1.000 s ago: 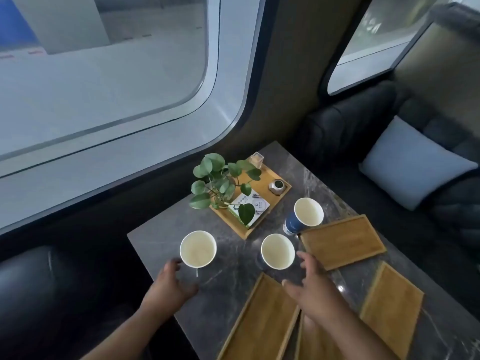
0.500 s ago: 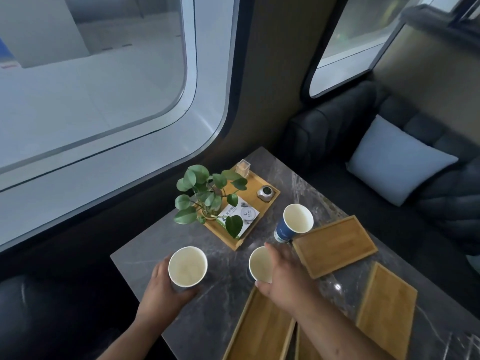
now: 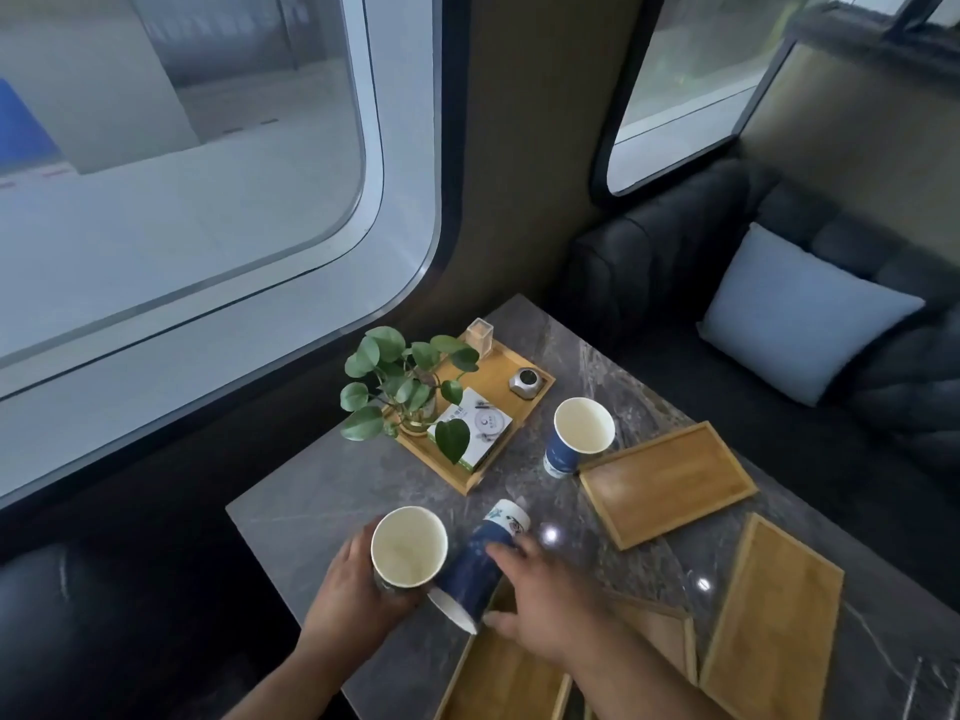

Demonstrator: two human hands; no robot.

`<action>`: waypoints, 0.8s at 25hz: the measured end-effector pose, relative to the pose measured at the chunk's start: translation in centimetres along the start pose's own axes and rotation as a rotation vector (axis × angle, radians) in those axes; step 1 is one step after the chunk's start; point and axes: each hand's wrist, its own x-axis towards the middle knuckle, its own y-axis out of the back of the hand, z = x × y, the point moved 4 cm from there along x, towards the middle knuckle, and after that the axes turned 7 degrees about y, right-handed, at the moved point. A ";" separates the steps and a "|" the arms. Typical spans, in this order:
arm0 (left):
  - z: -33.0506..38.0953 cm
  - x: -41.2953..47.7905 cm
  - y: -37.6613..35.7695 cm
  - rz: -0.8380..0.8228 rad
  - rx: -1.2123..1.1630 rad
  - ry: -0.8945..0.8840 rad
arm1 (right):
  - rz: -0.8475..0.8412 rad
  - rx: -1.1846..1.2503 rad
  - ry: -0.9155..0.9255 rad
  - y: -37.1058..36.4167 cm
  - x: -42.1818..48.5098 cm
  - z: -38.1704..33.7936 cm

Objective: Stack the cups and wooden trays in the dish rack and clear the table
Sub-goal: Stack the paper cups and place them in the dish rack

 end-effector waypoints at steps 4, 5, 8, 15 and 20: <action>-0.5 0.4 -1.0 0.007 0.024 -0.016 | 0.001 -0.121 0.100 -2.7 2.4 -1.1; -0.5 0.5 -1.0 0.004 0.025 -0.027 | 0.026 -0.182 0.129 -3.0 2.9 -1.5; -0.2 0.7 -0.9 -0.008 0.026 -0.050 | 0.089 -0.345 0.169 -3.3 4.6 -2.3; 0.1 1.5 -0.5 -0.005 0.035 -0.033 | 0.154 -0.279 0.128 -2.6 5.4 -2.1; 1.5 1.3 -0.2 -0.016 0.062 -0.055 | 0.341 -0.079 0.017 0.3 2.7 0.6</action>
